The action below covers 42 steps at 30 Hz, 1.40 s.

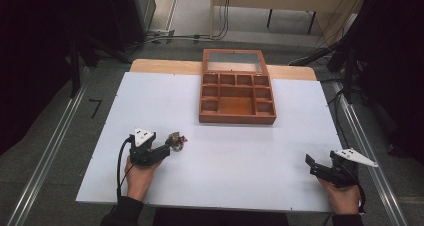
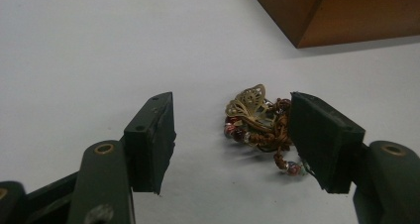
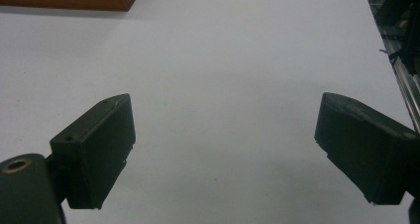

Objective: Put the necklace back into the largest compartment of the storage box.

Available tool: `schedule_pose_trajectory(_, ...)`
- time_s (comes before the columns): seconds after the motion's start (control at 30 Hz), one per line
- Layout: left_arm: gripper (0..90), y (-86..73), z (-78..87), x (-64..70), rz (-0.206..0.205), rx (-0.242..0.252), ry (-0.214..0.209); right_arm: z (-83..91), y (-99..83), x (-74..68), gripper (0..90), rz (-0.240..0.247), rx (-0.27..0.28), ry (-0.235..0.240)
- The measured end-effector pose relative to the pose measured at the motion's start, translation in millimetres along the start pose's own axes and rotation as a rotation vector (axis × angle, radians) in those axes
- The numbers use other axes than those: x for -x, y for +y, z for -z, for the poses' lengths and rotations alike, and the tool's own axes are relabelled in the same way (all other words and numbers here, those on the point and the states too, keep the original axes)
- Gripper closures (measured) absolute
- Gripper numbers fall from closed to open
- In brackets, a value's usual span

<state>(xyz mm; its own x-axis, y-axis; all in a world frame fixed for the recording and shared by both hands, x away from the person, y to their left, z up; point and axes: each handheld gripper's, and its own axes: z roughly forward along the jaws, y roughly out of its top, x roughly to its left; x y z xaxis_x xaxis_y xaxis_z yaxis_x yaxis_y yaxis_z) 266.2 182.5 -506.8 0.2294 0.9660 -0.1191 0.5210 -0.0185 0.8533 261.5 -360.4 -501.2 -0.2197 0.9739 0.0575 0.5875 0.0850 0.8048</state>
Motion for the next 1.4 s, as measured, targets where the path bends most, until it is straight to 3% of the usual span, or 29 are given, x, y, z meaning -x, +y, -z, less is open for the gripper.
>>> schedule_pose_trajectory(0.83, 61.8, 3.5, -10.7, 20.0, -0.065, -0.020, -0.043, -1.4, 0.5, -0.2, 6.9, 0.004, -0.004, 0.003)
schedule_pose_trajectory(1.4, 68.5, 3.4, -21.1, 25.3, -0.076, -0.044, -0.061, -2.4, 0.7, -0.8, 6.9, 0.000, -0.007, 0.005)
